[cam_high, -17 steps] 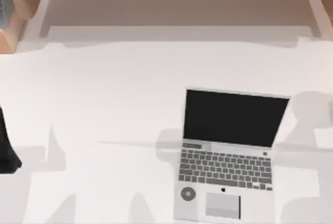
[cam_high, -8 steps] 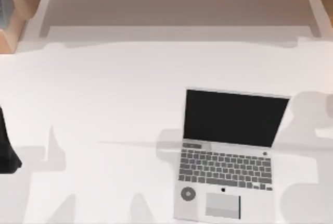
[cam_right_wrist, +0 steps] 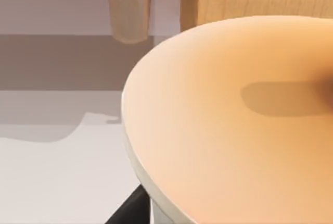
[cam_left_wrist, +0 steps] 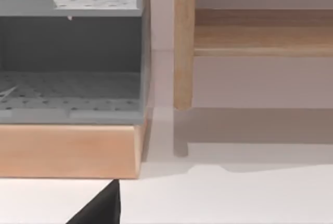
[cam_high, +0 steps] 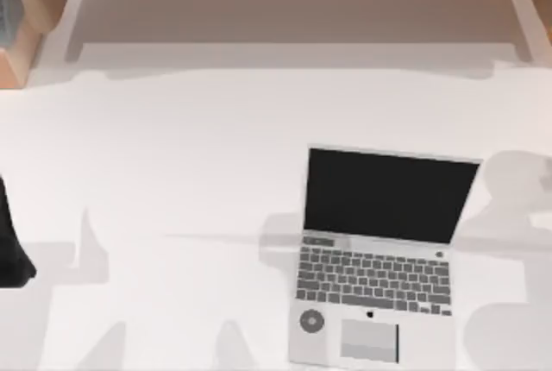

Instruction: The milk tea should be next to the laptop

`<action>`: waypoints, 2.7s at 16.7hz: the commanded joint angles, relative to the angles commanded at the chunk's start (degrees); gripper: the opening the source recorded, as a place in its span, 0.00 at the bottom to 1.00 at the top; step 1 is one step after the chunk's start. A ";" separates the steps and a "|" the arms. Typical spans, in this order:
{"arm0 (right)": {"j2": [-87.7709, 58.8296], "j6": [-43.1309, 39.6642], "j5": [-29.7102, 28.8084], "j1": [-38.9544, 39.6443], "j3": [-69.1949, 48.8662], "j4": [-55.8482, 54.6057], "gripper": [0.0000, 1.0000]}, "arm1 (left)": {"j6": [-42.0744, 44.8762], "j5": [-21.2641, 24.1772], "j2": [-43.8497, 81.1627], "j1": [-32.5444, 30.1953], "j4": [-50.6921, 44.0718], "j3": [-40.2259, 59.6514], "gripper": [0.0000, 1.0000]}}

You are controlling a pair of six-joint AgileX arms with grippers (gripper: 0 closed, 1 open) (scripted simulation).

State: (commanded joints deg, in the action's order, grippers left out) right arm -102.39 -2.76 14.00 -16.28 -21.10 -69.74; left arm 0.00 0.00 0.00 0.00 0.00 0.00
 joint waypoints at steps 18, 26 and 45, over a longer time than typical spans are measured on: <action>3.03 0.09 0.06 -0.04 -0.30 3.41 0.00 | 0.00 0.00 0.00 0.00 0.00 0.00 1.00; 5.89 0.85 -1.79 1.85 -1.49 4.34 0.00 | 0.00 0.00 0.00 0.00 0.00 0.00 1.00; 55.70 12.27 -48.48 48.62 8.88 48.14 0.00 | 0.00 0.00 0.00 0.00 0.00 0.00 1.00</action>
State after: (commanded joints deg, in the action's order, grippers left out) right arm -46.69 9.51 -34.47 32.33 -12.21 -21.60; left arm 0.00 0.00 0.00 0.00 0.00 0.00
